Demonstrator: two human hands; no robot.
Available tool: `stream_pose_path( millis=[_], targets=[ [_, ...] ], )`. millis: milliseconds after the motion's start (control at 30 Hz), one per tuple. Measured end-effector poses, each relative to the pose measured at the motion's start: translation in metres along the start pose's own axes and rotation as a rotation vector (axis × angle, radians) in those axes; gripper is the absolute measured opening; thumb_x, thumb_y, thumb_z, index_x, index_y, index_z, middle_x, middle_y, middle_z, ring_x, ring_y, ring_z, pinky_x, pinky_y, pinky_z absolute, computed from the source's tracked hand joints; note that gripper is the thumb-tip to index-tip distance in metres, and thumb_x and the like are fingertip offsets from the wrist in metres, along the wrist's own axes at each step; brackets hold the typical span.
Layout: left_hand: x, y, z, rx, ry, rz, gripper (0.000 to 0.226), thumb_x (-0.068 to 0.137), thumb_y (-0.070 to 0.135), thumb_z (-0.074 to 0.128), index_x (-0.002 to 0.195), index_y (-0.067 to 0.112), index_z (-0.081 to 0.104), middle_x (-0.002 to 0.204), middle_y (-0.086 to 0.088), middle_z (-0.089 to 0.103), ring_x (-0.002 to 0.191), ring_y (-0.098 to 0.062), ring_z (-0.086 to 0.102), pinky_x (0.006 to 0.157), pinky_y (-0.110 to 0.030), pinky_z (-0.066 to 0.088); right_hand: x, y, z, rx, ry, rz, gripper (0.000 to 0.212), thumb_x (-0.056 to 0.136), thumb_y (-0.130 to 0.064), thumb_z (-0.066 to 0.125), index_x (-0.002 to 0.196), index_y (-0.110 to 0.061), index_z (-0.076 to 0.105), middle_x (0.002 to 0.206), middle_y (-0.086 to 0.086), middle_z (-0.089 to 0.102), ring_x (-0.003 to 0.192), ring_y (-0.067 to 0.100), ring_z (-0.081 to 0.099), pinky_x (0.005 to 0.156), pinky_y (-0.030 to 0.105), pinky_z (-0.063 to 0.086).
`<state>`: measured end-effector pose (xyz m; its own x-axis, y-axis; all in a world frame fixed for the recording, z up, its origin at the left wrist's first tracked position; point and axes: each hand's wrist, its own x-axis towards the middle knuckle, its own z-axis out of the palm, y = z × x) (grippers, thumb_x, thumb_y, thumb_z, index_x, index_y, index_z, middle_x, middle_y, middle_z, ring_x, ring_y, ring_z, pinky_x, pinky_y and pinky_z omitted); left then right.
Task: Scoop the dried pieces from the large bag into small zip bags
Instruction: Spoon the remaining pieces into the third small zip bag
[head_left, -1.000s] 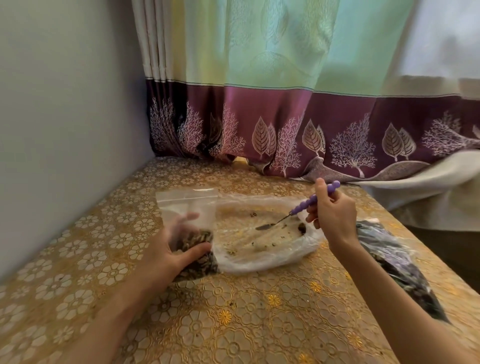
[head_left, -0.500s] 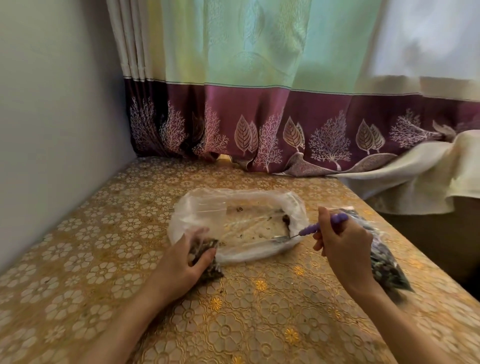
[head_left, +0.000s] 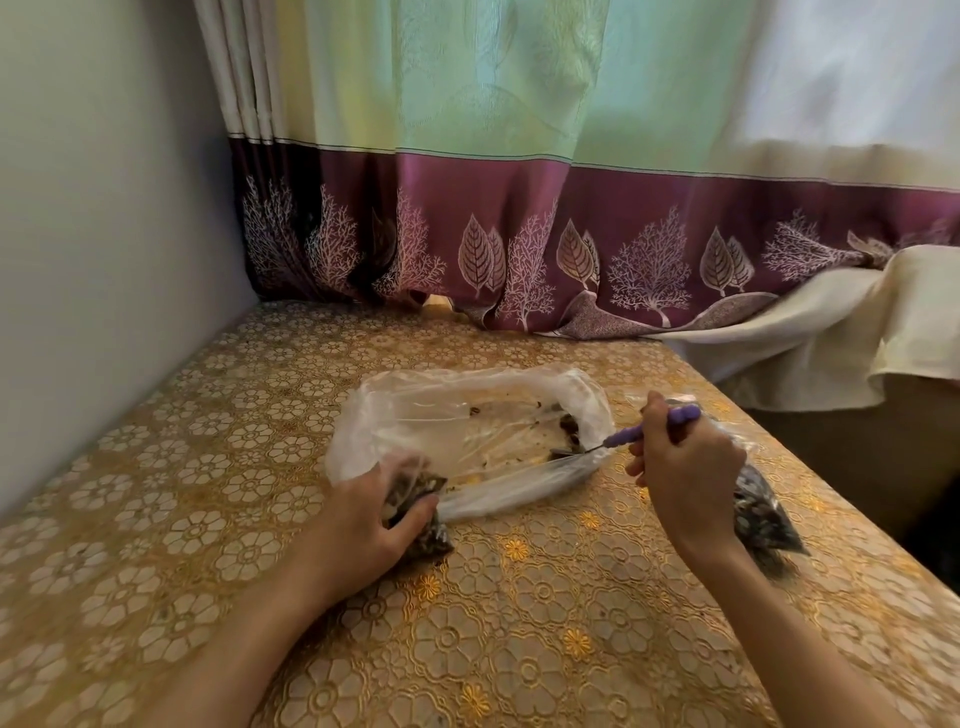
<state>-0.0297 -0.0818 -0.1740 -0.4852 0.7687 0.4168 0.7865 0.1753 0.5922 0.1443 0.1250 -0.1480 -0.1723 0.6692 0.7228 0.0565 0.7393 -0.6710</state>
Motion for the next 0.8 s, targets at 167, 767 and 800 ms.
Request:
stream_pose_path(
  millis=[167, 767, 800],
  targets=[
    [-0.001, 0.013, 0.007, -0.005, -0.003, 0.038, 0.04, 0.086, 0.037, 0.058, 0.123, 0.025, 0.05, 0.094, 0.028, 0.048, 0.085, 0.009, 0.053, 0.066, -0.009, 0.051, 0.001, 0.002, 0.006, -0.077, 0.004, 0.0, 0.036, 0.096, -0.027, 0.051, 0.06, -0.029, 0.055, 0.053, -0.009, 0.061, 0.042, 0.006, 0.06, 0.048, 0.02, 0.051],
    [-0.002, 0.018, 0.01, -0.177, -0.048, 0.011, 0.037, 0.084, 0.036, 0.06, 0.119, 0.028, 0.051, 0.094, 0.013, 0.063, 0.086, 0.008, 0.061, 0.073, -0.011, 0.051, 0.004, 0.01, 0.037, 0.066, -0.028, 0.091, 0.03, 0.094, -0.029, 0.054, 0.076, -0.009, 0.065, 0.066, -0.01, 0.068, 0.045, 0.004, 0.062, 0.043, 0.012, 0.047],
    [-0.002, 0.018, 0.011, -0.183, -0.049, 0.005, 0.037, 0.084, 0.036, 0.06, 0.119, 0.029, 0.051, 0.093, 0.013, 0.063, 0.086, 0.008, 0.06, 0.073, -0.011, 0.05, 0.004, 0.01, 0.038, 0.077, -0.023, 0.094, 0.03, 0.094, -0.029, 0.054, 0.076, -0.008, 0.065, 0.066, -0.012, 0.067, 0.045, 0.004, 0.062, 0.043, 0.011, 0.046]
  ],
)
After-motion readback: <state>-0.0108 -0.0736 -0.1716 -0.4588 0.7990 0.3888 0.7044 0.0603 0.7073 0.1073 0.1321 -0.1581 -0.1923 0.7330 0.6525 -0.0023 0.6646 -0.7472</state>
